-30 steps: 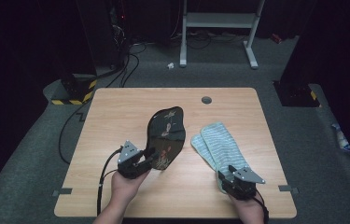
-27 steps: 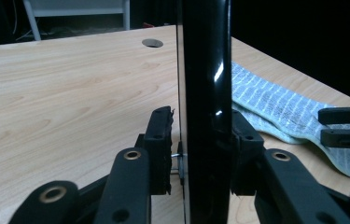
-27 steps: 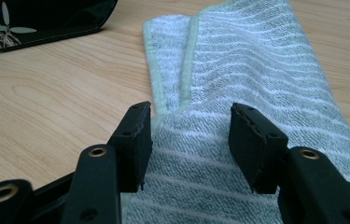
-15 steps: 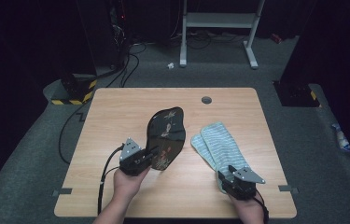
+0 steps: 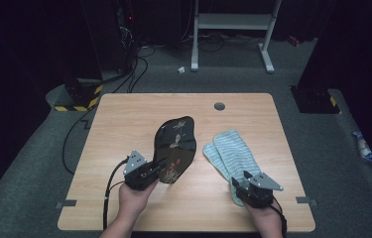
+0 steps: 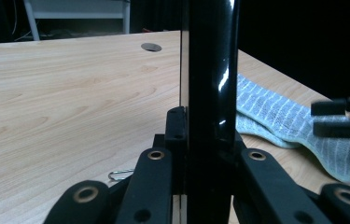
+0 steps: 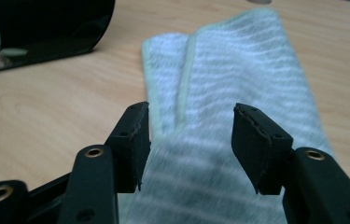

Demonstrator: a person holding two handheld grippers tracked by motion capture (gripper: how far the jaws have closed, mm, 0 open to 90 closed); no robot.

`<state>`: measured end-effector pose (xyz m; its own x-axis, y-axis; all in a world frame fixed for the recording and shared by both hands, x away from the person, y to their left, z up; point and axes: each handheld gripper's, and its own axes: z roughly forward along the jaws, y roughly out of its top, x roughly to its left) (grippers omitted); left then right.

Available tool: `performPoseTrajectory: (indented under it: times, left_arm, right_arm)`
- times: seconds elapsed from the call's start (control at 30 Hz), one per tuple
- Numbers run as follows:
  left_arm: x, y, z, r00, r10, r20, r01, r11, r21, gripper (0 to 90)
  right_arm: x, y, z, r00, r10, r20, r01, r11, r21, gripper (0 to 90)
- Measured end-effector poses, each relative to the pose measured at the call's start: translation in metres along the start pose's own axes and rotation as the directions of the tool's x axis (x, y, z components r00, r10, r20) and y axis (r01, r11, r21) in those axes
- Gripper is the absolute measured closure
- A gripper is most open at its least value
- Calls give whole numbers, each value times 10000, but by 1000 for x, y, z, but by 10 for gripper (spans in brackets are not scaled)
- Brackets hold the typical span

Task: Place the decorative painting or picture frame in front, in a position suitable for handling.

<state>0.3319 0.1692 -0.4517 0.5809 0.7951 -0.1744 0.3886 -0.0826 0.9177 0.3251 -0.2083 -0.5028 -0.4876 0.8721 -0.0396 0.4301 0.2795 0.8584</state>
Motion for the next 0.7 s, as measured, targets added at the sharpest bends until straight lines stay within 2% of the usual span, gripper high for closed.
performPoseTrajectory:
  times: [0.07, 0.23, 0.4, 0.6, 0.7]
  left_arm:
    - [0, -1, -1, 10000, -25, -6, 25, 10000, -19, 802]
    - [-2, -2, -6, 10000, -27, -74, 28, 10000, 20, 802]
    - [-1, -7, -14, 9998, 13, -187, -15, 9999, -103, 802]
    - [-2, -9, -16, 9993, 236, -299, -242, 9995, -210, 795]
    - [-1, -11, -16, 9990, 341, -285, -347, 9992, -216, 785]
  right_arm:
    - [-8, 10, 4, 9995, 313, -95, -311, 9994, 146, 444]
    - [-20, 23, 21, 9983, 585, 26, -585, 9948, 835, 414]
    - [-22, 26, 35, 9988, 480, 124, -492, 9902, 1310, 401]
    - [-25, 25, 55, 9991, 376, 209, -412, 9762, 2131, 404]
    - [-26, 24, 60, 9991, 354, 221, -398, 9686, 2452, 442]
